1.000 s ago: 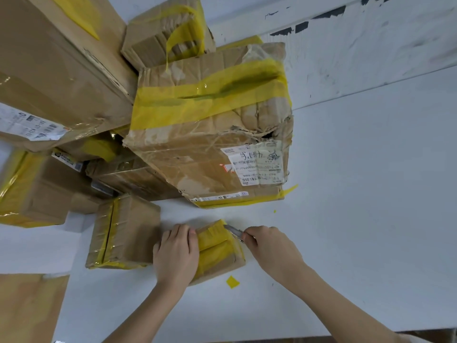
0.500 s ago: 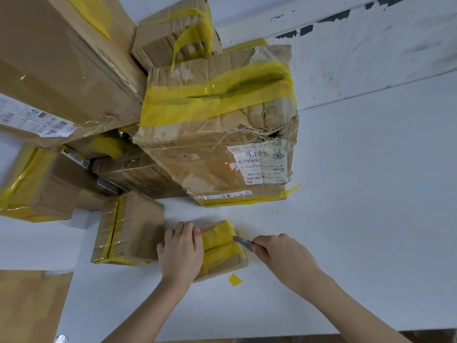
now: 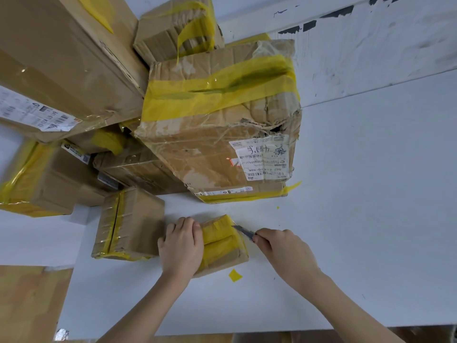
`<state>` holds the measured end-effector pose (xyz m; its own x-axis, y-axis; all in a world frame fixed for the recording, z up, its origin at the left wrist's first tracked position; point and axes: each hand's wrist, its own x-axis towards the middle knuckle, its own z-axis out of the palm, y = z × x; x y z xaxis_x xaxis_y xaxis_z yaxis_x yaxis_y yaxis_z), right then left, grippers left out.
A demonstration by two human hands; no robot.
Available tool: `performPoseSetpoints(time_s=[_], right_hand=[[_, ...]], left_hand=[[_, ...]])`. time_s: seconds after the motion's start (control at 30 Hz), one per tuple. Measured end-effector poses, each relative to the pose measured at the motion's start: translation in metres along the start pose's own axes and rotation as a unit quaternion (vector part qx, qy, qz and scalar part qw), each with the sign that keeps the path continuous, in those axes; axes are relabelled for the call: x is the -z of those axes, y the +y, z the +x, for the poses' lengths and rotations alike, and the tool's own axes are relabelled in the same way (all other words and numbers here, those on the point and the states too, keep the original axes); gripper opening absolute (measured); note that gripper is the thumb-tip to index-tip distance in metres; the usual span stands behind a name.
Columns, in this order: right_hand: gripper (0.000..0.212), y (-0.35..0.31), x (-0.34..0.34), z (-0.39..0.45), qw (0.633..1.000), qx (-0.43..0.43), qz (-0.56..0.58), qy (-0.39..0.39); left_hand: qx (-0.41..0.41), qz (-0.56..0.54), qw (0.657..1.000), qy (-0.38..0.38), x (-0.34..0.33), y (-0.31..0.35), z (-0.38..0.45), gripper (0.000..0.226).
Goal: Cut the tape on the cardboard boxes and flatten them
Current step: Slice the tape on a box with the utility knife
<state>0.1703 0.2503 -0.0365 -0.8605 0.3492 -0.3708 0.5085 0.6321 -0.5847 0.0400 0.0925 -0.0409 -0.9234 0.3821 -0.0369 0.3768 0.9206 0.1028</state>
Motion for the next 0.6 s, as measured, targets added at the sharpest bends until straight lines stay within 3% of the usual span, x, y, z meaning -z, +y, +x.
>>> performPoseSetpoints(time_s=[0.4,0.6], right_hand=[[0.033,0.002,-0.007,-0.011,0.999,-0.010,0.046,-0.021],[0.030,0.004,-0.008,-0.020,0.999,-0.012,0.041,-0.022]], left_hand=[[0.015,0.014,1.000,0.003,0.000,0.003,-0.001,0.052],[0.026,0.015,1.000,0.004,-0.002,0.001,0.000,0.030]])
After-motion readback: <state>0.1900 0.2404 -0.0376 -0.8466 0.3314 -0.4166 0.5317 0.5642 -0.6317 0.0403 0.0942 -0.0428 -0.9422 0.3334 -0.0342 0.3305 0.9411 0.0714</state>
